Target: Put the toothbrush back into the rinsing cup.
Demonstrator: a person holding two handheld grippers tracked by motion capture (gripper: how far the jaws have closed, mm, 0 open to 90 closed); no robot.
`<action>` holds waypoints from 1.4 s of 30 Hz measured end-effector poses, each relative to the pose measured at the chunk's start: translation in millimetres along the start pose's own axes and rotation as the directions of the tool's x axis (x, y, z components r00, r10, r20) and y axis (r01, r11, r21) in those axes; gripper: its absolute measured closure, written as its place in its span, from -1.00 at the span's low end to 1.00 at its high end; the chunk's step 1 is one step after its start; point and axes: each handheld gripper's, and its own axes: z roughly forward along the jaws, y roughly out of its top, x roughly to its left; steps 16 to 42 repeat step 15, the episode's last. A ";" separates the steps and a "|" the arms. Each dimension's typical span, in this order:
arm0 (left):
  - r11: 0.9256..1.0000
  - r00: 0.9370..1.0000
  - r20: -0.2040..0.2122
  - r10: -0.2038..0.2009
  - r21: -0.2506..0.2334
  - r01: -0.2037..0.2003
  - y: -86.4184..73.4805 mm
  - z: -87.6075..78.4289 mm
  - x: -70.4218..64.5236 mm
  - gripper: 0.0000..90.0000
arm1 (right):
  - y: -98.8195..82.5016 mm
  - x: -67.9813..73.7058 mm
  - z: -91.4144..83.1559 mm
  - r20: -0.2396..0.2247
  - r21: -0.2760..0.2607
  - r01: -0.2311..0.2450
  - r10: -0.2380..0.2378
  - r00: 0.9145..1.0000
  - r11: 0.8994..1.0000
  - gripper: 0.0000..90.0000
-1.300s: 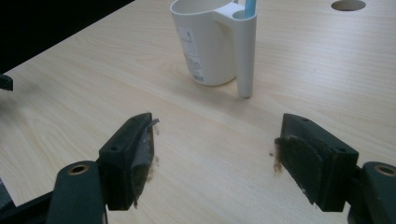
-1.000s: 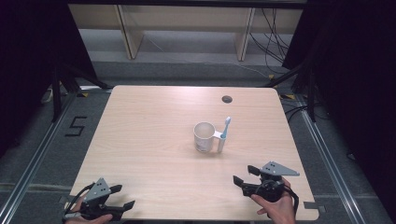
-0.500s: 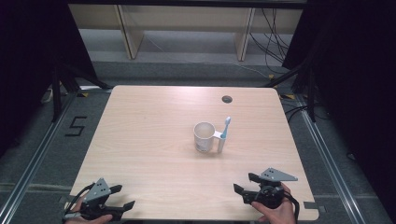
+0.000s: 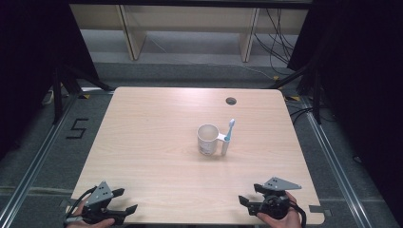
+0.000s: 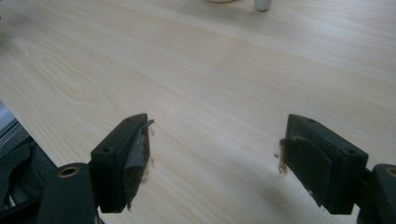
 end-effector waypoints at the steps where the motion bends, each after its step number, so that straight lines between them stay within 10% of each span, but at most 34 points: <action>1: 1.000 1.000 0.000 0.004 0.004 -0.004 0.0 -0.3 0.4 -0.52 | -0.7 0.6 -0.3 -0.001 0.007 -0.008 0.008 1.000 1.000 -0.47; 42: 1.000 1.000 -0.001 -0.009 0.006 0.009 0.0 0.5 -0.5 -0.52 | -4.1 3.0 -1.3 0.004 0.027 -0.024 0.024 1.000 0.999 -0.47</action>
